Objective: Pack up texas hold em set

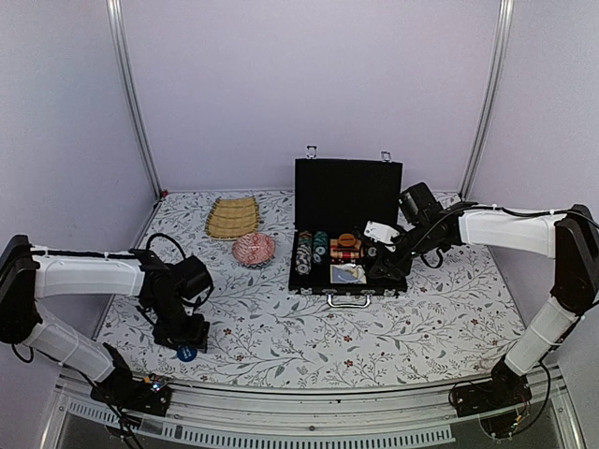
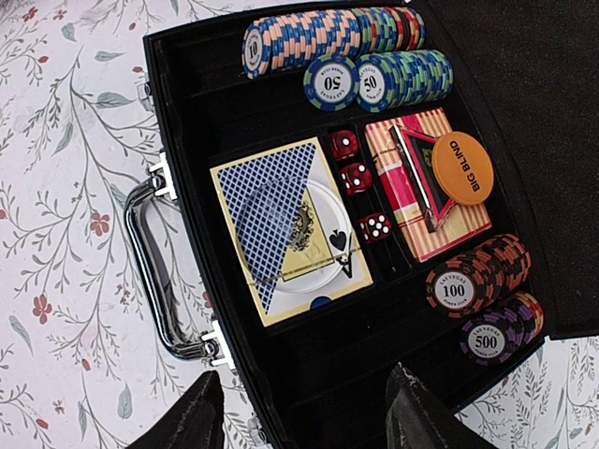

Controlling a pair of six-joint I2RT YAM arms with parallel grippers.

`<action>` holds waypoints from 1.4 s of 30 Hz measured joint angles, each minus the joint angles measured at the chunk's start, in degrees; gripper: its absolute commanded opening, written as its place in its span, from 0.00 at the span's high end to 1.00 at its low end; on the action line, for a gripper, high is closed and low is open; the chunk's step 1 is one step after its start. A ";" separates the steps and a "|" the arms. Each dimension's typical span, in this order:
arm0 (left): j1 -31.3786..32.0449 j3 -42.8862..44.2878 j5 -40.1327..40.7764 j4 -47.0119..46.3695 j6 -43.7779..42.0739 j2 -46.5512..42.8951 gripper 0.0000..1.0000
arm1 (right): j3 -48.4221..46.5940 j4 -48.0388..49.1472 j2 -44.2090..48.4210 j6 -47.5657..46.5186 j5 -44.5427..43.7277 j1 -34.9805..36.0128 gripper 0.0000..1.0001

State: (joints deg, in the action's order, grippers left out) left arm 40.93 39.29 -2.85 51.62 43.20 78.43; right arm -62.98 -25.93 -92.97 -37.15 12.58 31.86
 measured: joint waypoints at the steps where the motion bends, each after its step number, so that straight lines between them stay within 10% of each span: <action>1: 0.00 -0.42 -0.37 -0.13 0.02 0.00 0.27 | 0.00 0.07 0.00 -0.02 0.00 0.00 0.40; 18: 1.11 -0.42 -2.64 -2.40 1.27 2.51 0.38 | 0.07 0.26 -0.13 -0.35 -0.02 0.00 0.39; 32: 12.85 26.64 -4.07 -9.97 -3.34 27.39 0.40 | 0.42 0.28 -0.17 -0.44 -1.92 -0.13 0.40; 42: 13.62 25.90 -0.96 -5.60 -4.04 22.97 0.36 | 0.44 0.33 -0.17 -0.46 -2.56 -1.18 0.39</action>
State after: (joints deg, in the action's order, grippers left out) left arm 54.54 65.19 -3.81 46.02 39.16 101.41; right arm -62.54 -25.61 -93.14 -37.60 10.02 30.68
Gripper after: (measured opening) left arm 0.631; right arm 0.605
